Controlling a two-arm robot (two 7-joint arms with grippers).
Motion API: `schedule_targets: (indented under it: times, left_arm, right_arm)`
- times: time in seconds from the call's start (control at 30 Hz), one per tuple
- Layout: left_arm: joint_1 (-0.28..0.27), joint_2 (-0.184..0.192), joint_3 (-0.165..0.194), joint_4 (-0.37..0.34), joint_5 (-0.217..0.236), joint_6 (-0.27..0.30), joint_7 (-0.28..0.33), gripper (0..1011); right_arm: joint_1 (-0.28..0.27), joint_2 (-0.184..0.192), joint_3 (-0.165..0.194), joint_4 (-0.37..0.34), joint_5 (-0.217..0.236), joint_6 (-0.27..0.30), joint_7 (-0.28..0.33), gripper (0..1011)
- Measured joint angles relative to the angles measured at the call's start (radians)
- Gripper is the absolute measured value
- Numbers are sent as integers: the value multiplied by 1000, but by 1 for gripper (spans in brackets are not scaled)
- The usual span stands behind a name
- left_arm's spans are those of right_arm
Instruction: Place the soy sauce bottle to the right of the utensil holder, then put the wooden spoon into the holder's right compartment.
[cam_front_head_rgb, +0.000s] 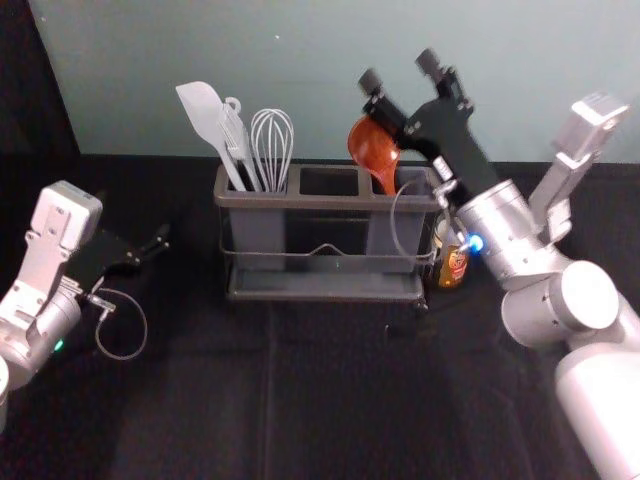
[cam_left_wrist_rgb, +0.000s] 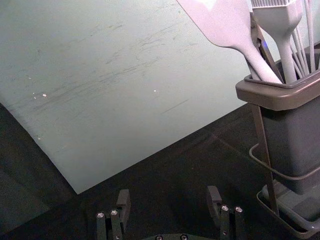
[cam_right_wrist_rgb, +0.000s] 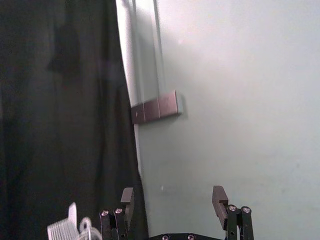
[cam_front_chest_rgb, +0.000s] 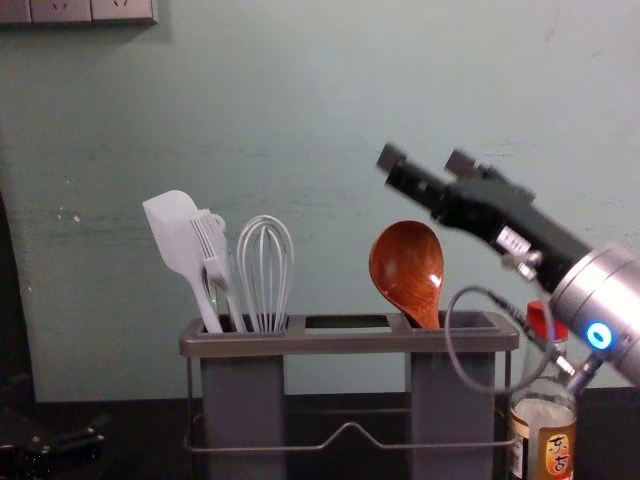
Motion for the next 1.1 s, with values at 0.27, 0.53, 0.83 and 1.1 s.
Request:
schedule_targets:
  times: [0.27,0.53,0.83,1.1]
  left_arm:
    - [0,0,0,0,0,0,0,1005]
    - [0,0,0,0,0,0,0,1005]
    - [0,0,0,0,0,0,0,1005]
    - [0,0,0,0,0,0,0,1005]
  right_arm:
    - [-68,33,69,-145,29,-37,-38,1003]
    - [-134,48,179,-204,34,-114,-100,1003]
    - [-203,90,251,-230,-185,-100,-250,1002]
    - [-246,109,272,-228,-369,32,-359,1002]
